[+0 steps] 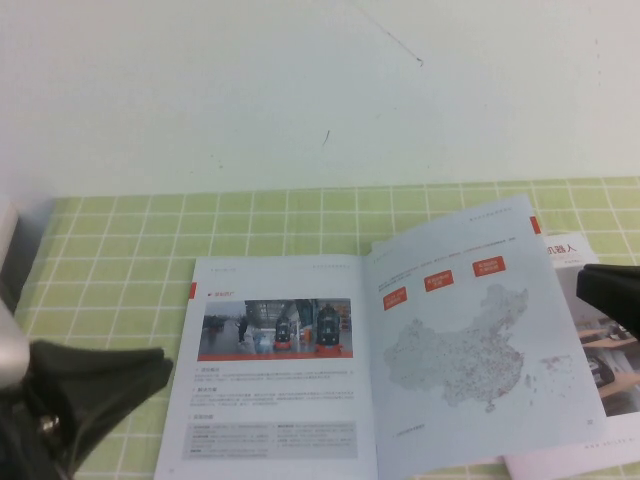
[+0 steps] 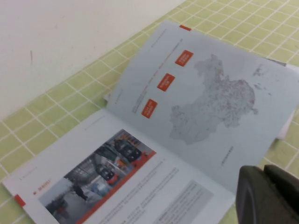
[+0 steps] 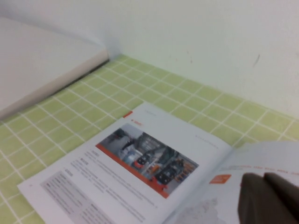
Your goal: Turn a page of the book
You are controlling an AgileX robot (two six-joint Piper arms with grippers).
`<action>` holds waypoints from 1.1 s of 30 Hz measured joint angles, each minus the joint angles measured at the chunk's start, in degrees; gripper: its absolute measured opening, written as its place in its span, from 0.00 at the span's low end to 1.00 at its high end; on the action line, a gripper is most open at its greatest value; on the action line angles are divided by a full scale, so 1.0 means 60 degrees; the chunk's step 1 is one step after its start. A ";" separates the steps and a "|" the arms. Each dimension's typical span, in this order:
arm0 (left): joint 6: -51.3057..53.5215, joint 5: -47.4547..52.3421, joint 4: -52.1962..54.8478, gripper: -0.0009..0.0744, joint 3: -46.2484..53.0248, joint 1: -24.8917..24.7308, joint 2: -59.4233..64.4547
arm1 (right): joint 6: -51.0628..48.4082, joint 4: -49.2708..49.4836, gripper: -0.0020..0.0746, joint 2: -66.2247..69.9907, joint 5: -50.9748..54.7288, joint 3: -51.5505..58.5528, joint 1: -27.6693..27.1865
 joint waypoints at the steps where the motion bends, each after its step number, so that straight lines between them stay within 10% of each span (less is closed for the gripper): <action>1: -0.0105 0.0126 0.0016 0.01 0.0185 0.0001 -0.0315 | -0.0157 0.0087 0.02 -0.0223 0.0126 0.0059 0.0000; 33: -0.3333 0.4537 -0.0314 0.01 0.1431 0.0001 -0.3565 | -0.0572 0.0169 0.02 -0.2458 0.1022 0.0098 0.0000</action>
